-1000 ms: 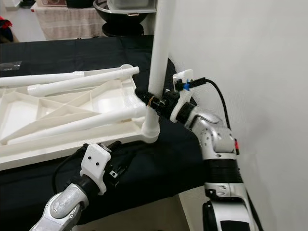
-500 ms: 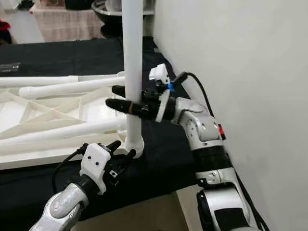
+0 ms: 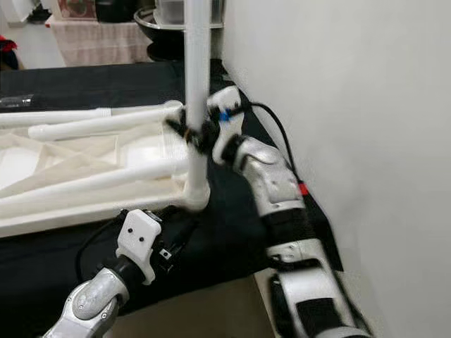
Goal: Building children table
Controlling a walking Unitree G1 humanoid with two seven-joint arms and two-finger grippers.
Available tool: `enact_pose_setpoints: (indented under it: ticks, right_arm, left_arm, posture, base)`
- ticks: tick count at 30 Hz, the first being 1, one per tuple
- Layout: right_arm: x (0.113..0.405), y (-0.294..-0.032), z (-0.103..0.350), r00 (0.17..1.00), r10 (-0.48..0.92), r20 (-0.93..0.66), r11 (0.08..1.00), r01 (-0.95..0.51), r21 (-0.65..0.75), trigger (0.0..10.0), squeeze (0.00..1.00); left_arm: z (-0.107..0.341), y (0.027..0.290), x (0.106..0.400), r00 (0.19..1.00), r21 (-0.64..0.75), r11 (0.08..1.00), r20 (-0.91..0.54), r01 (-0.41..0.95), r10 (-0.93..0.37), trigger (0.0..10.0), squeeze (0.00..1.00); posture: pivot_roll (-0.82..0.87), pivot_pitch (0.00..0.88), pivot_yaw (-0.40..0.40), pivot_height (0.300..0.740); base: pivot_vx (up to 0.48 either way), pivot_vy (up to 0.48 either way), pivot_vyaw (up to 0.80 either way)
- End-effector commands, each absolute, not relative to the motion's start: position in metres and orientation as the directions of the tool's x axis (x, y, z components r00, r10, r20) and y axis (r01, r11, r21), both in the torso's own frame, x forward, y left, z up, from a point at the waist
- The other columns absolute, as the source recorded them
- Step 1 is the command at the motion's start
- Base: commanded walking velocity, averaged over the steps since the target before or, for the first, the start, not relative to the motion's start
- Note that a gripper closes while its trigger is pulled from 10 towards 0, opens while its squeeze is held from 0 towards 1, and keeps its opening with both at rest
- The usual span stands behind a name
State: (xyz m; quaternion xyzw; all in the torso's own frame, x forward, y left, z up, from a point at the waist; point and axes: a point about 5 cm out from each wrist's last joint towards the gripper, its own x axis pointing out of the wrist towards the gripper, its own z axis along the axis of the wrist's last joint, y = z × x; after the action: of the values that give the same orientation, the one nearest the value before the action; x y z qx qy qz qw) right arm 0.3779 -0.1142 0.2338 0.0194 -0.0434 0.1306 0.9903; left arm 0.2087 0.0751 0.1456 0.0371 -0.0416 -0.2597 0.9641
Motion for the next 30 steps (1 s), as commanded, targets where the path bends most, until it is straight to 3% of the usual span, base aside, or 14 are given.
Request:
enact_pose_setpoints:
  ticks: [1,3,6,11,12,13,17,18,19,24,25,28,29,30]
  right_arm:
    - [0.377,-0.153,0.211,0.999,-0.045,-0.015,0.999,0.045,0.02,0.0,0.0]
    - [0.365,-0.155,0.206,0.977,-0.209,-0.04,0.975,0.212,0.065,0.0,0.0]
    - [0.355,-0.141,0.207,0.954,-0.295,-0.057,0.945,0.3,0.127,0.0,0.0]
    - [0.355,-0.122,0.212,0.96,-0.277,-0.049,0.947,0.281,0.154,0.0,0.0]
    - [0.358,-0.108,0.216,0.979,-0.201,-0.02,0.966,0.201,0.16,10.0,0.0]
    - [0.359,-0.099,0.218,0.988,-0.154,-0.003,0.976,0.152,0.155,10.0,1.0]
    - [0.36,-0.088,0.221,0.998,-0.047,0.039,0.99,0.042,0.138,10.0,1.0]
    - [0.359,-0.089,0.221,0.999,-0.027,0.042,0.991,0.021,0.134,10.0,0.34]
    - [0.359,-0.092,0.222,0.998,-0.02,0.052,0.992,0.013,0.126,10.0,0.0]
    - [0.363,-0.108,0.222,0.993,0.08,0.086,0.989,-0.09,0.118,10.0,0.0]
    - [0.366,-0.115,0.221,0.984,0.15,0.093,0.983,-0.158,0.096,10.0,1.0]
    - [0.37,-0.125,0.22,0.965,0.246,0.096,0.965,-0.252,0.066,10.0,1.0]
    - [0.37,-0.126,0.223,0.947,0.304,0.106,0.948,-0.311,0.061,10.0,0.91]
    - [0.37,-0.126,0.228,0.919,0.379,0.112,0.92,-0.387,0.068,10.0,0.91]
  left_arm:
    - [0.142,0.079,0.209,0.874,0.094,0.873,0.046,0.479,-0.484,10.0,0.0]
    - [0.142,0.079,0.209,0.874,0.095,0.873,0.046,0.478,-0.483,10.0,0.0]
    - [0.142,0.078,0.209,0.873,0.095,0.872,0.044,0.48,-0.485,10.0,0.0]
    - [0.142,0.078,0.209,0.872,0.093,0.871,0.045,0.482,-0.487,10.0,0.0]
    - [0.142,0.078,0.209,0.872,0.092,0.872,0.044,0.482,-0.487,10.0,0.0]
    - [0.142,0.078,0.209,0.873,0.091,0.872,0.044,0.481,-0.486,10.0,0.0]
    - [0.141,0.077,0.21,0.872,0.089,0.871,0.042,0.482,-0.487,10.0,0.0]
    - [0.141,0.077,0.21,0.872,0.089,0.871,0.042,0.483,-0.488,10.0,0.0]
    - [0.141,0.077,0.21,0.872,0.089,0.871,0.042,0.483,-0.488,10.0,0.0]
    - [0.141,0.077,0.21,0.872,0.088,0.871,0.042,0.483,-0.487,10.0,0.0]
    - [0.141,0.077,0.209,0.872,0.088,0.871,0.042,0.484,-0.488,10.0,0.0]
    - [0.141,0.076,0.209,0.871,0.089,0.87,0.042,0.485,-0.49,10.0,0.0]
    - [0.141,0.077,0.209,0.871,0.089,0.87,0.042,0.485,-0.49,10.0,0.0]
    - [0.141,0.077,0.209,0.871,0.089,0.87,0.041,0.485,-0.49,10.0,0.0]
  posture:
    - [0.03,0.059,-0.071,0.74]
    - [0.03,0.062,-0.071,0.74]
    - [0.03,0.064,-0.07,0.74]
    - [0.03,0.063,-0.07,0.74]
    - [0.02,0.065,-0.073,0.74]
    - [0.02,0.065,-0.073,0.74]
    - [0.02,0.064,-0.076,0.74]
    - [0.02,0.064,-0.076,0.74]
    - [0.02,0.064,-0.076,0.74]
    - [0.02,0.069,-0.075,0.74]
    - [0.02,0.069,-0.075,0.74]
    - [0.02,0.069,-0.075,0.74]
    - [0.02,0.061,-0.074,0.74]
    - [0.02,0.061,-0.074,0.74]
  base:
    - [0.0,0.0,0.0]
    - [0.0,0.0,0.0]
    - [0.0,0.0,0.0]
    - [0.0,0.0,0.0]
    - [0.0,0.0,0.0]
    - [0.0,0.0,0.0]
    - [0.0,0.0,0.0]
    - [0.0,0.0,0.0]
    - [0.0,0.0,0.0]
    - [0.0,0.0,0.0]
    - [0.0,0.0,0.0]
    - [0.0,0.0,0.0]
    - [0.0,0.0,0.0]
    - [0.0,0.0,0.0]
